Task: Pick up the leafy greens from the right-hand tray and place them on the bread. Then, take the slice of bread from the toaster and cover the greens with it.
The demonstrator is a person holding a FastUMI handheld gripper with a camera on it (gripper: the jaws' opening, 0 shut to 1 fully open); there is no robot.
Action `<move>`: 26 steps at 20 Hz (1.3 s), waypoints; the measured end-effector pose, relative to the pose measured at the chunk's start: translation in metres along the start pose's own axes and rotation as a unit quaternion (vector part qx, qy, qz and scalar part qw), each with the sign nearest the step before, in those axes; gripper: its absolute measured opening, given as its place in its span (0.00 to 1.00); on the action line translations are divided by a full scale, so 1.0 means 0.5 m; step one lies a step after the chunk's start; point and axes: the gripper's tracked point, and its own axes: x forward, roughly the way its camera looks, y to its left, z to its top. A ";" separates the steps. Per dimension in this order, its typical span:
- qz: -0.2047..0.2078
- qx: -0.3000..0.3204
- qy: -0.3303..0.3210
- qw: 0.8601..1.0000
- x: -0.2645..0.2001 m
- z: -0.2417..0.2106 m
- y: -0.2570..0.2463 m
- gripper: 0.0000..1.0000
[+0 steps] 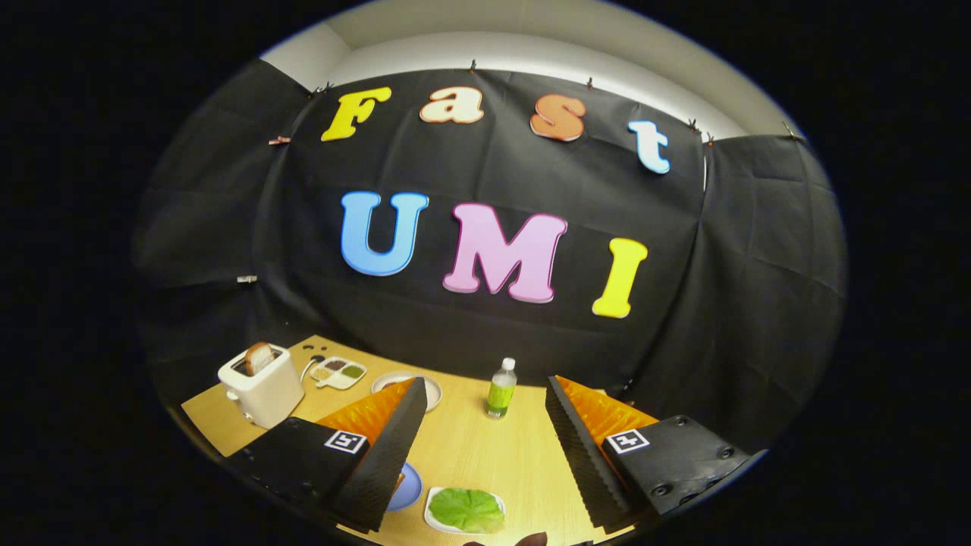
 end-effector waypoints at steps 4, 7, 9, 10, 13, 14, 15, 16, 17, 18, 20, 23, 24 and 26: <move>0.034 -0.021 0.081 0.996 0.032 -0.155 -0.004 0.98; 0.055 -0.048 0.130 0.989 0.055 -0.258 -0.011 0.98; 0.072 -0.055 0.163 0.982 0.069 -0.334 -0.007 0.98; 0.081 -0.052 0.181 0.979 0.076 -0.368 -0.006 0.98; 0.107 -0.041 0.228 0.967 0.091 -0.466 0.004 0.97; 0.114 -0.041 0.242 0.963 0.098 -0.493 0.004 0.97; 0.120 -0.040 0.255 0.959 0.100 -0.520 0.005 0.97; 0.128 -0.039 0.267 0.955 0.099 -0.545 0.010 0.97; 0.135 -0.038 0.278 0.950 0.100 -0.570 0.016 0.97; 0.142 -0.038 0.292 0.945 0.103 -0.597 0.023 0.97; 0.155 -0.036 0.313 0.936 0.109 -0.640 0.035 0.94; 0.168 -0.034 0.335 0.926 0.129 -0.683 0.047 0.88; 0.172 -0.032 0.343 0.923 0.130 -0.694 0.049 0.87; 0.179 -0.025 0.357 0.916 0.135 -0.716 0.058 0.79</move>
